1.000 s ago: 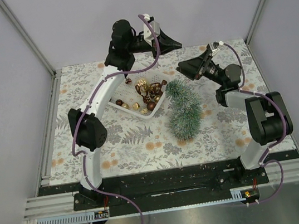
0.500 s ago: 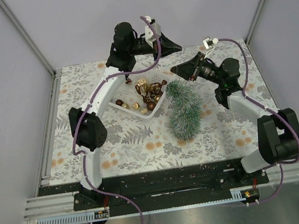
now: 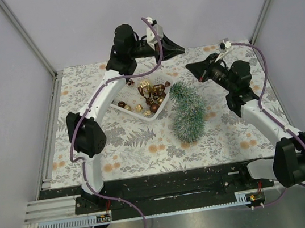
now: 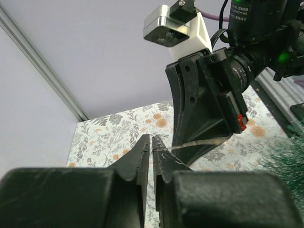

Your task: Decorate the small christmas tree

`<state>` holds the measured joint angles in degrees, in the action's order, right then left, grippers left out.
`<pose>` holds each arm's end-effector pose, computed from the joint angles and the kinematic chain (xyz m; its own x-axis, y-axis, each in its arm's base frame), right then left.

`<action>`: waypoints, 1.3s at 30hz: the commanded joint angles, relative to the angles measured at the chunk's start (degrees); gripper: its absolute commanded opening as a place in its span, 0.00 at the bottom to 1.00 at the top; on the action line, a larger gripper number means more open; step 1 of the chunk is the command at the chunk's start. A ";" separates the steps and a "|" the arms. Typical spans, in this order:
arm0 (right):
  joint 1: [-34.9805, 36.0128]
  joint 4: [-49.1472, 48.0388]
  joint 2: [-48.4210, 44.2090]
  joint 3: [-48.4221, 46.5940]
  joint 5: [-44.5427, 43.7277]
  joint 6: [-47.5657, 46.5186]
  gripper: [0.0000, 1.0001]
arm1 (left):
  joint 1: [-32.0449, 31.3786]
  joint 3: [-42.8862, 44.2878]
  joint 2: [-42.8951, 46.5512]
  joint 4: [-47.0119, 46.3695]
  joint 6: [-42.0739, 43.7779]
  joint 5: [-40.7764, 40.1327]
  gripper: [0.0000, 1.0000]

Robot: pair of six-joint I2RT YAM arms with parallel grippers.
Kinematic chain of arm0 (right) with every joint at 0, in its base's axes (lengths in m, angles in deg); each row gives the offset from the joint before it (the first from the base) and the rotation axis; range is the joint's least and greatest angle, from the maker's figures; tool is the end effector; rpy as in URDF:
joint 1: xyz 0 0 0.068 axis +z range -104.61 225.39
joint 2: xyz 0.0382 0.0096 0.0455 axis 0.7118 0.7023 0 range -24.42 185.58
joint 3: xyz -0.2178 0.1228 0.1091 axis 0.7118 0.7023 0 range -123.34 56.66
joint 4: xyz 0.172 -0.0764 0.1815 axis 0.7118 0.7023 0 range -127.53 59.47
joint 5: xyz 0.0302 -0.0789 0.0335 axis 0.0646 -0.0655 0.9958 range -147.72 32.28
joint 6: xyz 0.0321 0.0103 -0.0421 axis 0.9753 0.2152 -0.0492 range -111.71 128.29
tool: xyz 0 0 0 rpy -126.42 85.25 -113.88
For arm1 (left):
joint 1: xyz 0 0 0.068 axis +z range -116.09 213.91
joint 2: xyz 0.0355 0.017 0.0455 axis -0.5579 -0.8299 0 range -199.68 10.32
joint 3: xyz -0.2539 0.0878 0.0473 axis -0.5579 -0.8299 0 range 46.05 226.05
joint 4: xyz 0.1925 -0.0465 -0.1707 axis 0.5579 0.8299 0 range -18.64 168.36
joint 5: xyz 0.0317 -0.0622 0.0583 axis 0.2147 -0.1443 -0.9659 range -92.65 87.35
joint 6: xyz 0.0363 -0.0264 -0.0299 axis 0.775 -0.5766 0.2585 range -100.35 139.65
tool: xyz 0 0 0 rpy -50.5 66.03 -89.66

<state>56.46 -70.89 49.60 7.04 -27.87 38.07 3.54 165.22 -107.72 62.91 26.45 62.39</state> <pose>0.2898 0.0748 0.3371 -0.1895 0.4018 -0.8959 -0.6394 0.6419 0.4232 0.3940 -0.2683 0.4262 0.2593 -0.0940 -0.9612 0.9607 -0.0772 0.2667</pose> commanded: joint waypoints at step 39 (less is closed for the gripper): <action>0.00 21.85 -11.44 -5.92 -28.54 -21.43 0.00 | 2.07 -19.94 29.97 8.01 -11.74 15.74 0.99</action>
<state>56.43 -46.22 38.87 5.29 -57.07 18.88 6.82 146.03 -78.32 71.78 15.07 74.78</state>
